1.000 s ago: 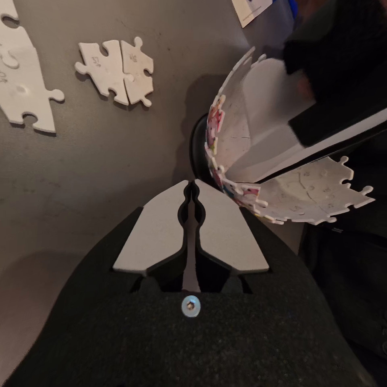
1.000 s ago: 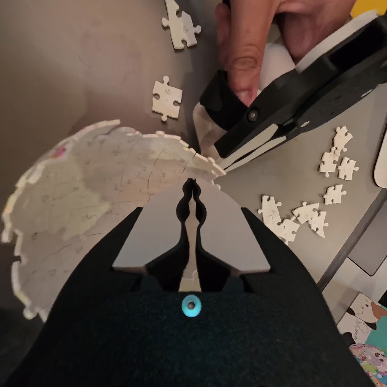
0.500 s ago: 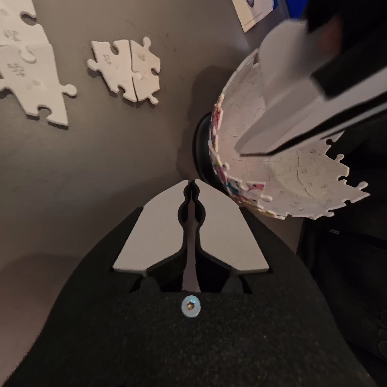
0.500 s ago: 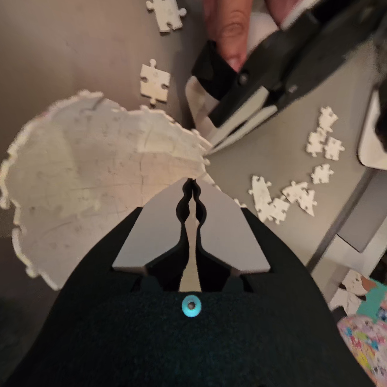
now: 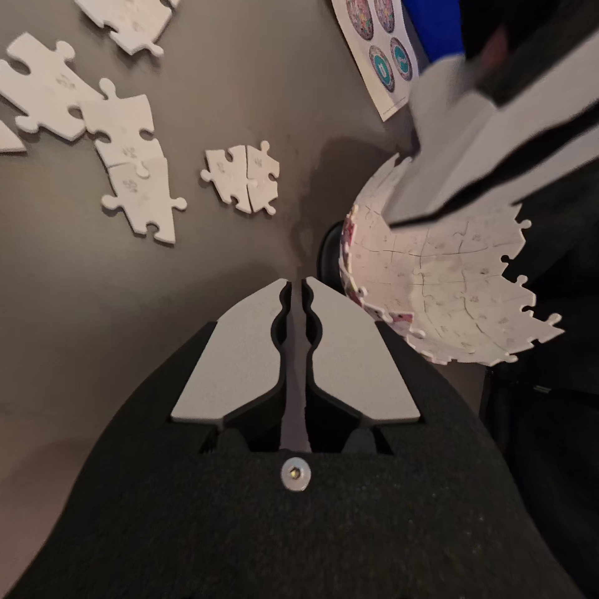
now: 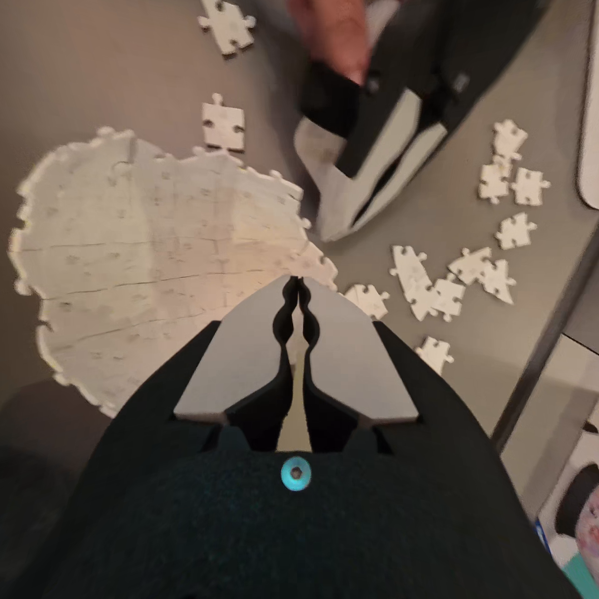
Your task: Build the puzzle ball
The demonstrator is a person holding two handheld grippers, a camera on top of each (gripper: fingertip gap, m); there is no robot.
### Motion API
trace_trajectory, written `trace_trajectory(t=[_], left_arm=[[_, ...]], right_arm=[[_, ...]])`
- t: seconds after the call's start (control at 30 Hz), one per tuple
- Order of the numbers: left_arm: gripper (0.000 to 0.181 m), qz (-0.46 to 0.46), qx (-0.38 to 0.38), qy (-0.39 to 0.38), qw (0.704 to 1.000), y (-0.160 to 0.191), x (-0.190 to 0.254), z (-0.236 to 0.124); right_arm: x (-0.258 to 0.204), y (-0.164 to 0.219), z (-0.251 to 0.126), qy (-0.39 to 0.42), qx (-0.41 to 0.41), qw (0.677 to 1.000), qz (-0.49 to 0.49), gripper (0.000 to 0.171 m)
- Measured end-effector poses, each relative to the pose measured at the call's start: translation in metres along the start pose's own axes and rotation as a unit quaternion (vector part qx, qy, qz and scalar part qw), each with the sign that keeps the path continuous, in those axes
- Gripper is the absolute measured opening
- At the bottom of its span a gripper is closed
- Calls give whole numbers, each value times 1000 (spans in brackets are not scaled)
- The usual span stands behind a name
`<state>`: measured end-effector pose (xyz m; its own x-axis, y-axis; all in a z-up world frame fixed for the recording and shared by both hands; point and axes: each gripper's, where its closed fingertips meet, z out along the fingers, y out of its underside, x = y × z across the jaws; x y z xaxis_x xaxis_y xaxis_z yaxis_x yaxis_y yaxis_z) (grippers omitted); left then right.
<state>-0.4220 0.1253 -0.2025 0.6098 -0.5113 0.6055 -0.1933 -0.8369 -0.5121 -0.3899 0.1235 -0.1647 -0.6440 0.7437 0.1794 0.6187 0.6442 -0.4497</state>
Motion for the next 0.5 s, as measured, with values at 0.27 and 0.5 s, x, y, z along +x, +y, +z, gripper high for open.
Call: trace_trajectory(t=[0.27, 0.5], left_arm=[[0, 45, -51, 44, 997, 4, 6, 15], [0, 56, -60, 49, 995, -4, 9, 20]], right_arm=[[-9, 0, 23, -24, -59, 997, -39, 0], [-5, -4, 31, -10, -59, 997, -43, 0]])
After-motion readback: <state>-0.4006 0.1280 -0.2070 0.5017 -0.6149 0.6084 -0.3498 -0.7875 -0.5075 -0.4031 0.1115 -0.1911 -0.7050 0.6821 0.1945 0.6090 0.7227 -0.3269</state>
